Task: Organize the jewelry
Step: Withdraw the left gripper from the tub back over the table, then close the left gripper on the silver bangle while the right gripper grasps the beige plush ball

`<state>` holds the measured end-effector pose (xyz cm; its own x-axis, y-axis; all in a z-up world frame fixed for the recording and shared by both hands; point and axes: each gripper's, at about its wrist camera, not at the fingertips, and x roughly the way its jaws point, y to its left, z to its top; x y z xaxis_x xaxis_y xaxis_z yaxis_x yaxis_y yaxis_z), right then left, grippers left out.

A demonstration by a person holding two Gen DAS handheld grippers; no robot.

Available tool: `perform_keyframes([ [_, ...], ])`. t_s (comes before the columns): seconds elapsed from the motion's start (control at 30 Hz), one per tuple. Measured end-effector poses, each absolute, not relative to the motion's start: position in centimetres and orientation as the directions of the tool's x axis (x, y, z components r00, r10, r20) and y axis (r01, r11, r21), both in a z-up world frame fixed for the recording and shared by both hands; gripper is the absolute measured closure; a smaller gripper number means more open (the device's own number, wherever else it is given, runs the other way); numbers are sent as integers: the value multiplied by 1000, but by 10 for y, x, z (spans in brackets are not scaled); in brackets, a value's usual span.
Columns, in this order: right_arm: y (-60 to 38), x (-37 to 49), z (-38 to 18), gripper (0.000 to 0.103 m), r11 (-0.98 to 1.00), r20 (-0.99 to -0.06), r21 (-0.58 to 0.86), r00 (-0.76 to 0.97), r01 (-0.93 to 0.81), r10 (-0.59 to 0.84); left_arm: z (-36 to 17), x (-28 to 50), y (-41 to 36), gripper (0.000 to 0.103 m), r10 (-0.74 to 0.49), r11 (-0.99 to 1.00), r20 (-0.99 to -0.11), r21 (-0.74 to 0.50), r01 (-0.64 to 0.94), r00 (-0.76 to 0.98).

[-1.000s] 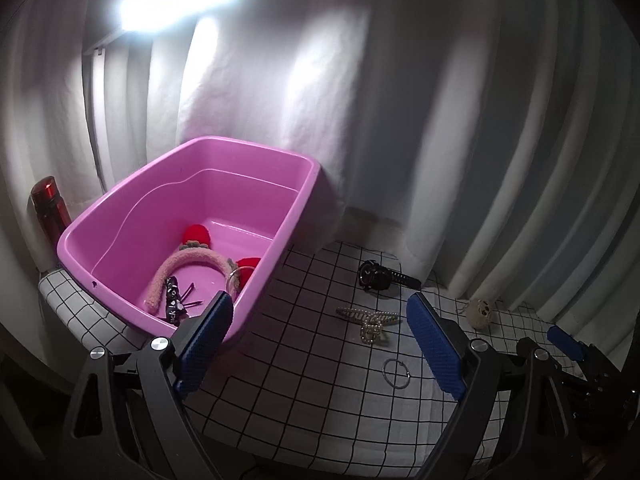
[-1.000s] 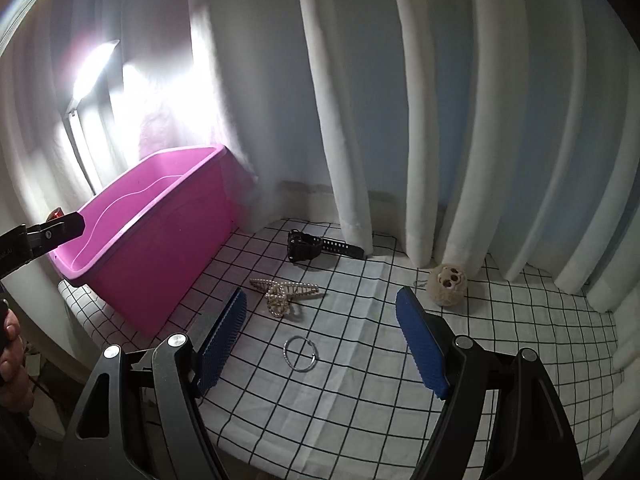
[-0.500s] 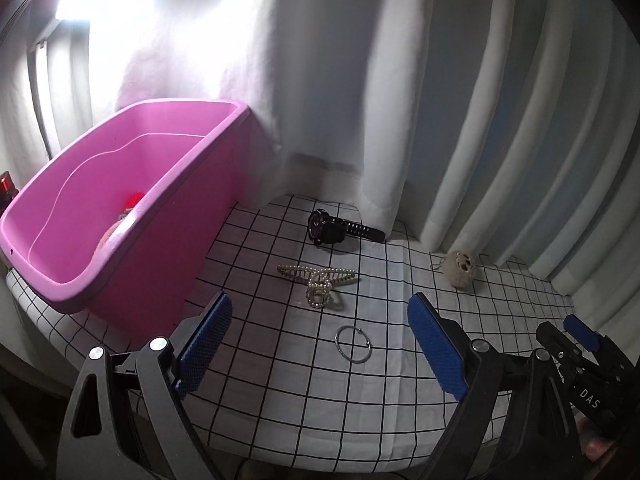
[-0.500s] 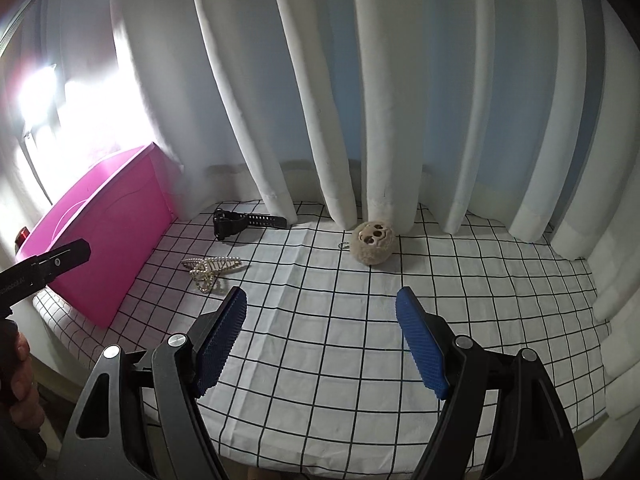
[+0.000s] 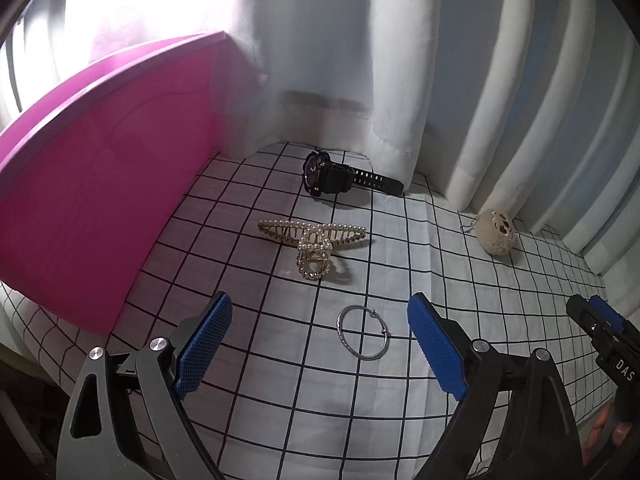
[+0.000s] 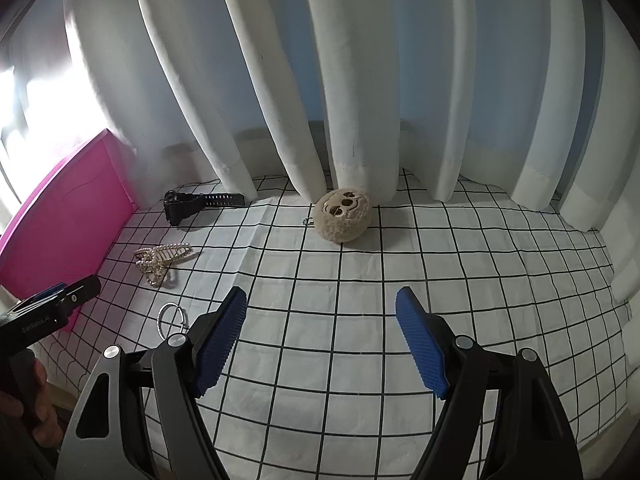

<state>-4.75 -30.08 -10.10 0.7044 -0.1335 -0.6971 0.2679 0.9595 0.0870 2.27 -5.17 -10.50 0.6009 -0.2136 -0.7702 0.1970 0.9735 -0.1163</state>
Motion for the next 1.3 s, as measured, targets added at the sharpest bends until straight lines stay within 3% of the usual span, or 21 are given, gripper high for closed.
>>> perform_keyframes([
  [0.73, -356, 33, -153, 29, 992, -722, 84, 692, 90, -2, -180, 15, -104, 15, -59, 995, -828, -91, -31, 558],
  [1.3, -366, 64, -164, 29, 989, -721, 127, 692, 75, 40, -193, 28, -117, 15, 24, 994, -825, -41, -103, 565],
])
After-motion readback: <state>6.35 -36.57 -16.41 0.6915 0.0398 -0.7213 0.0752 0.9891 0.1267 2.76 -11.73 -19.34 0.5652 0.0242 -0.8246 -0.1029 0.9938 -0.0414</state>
